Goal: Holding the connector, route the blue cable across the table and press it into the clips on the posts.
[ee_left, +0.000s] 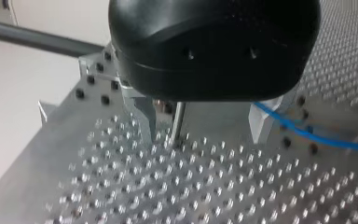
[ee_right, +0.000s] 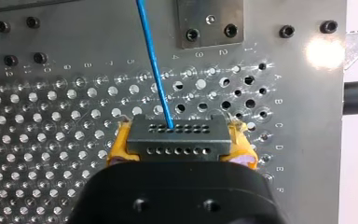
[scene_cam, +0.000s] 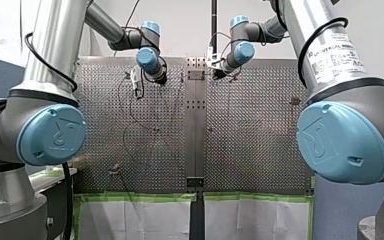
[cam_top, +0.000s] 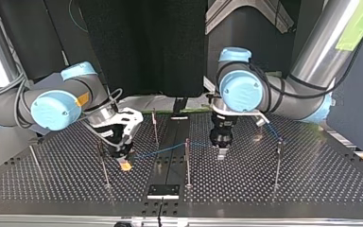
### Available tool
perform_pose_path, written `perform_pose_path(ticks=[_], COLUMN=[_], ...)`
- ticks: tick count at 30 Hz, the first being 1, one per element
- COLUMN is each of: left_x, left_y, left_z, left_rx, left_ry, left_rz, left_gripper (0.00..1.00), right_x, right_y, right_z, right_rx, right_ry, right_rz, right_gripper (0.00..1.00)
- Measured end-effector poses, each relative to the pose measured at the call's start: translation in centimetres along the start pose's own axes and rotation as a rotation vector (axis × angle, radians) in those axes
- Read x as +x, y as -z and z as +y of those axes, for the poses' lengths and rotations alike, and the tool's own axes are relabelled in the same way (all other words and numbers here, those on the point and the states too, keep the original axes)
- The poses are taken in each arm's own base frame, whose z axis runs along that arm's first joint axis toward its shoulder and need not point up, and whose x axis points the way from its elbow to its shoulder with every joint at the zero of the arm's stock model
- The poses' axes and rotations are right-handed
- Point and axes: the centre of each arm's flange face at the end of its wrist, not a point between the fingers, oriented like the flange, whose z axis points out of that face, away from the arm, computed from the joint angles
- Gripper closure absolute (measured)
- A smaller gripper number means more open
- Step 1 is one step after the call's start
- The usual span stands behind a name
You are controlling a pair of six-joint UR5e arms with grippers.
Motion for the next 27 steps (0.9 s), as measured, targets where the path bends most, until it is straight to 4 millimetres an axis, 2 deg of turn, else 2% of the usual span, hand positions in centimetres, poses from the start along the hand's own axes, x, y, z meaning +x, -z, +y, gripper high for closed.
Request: perform_pose_path(ticks=[8,19,27], left_x=[-1.3,-5.2,-5.5], left_y=[3.7,9.2,9.3], left_z=[-1.8,-5.3,-8.1], left_rx=[0.088,0.164,0.175], left_ry=[0.008,0.005,0.011], left_rz=[0.042,-0.014,-0.062], left_gripper=[0.02,0.02,0.02], right_x=[0.1,0.3,0.8], right_y=[0.1,0.2,0.4], right_z=[0.0,0.3,0.8], right_rx=[0.0,-0.006,-0.015], right_ry=[-0.004,-0.006,-0.007], right_rz=[0.001,0.004,0.012], right_gripper=[1.0,1.0,1.0])
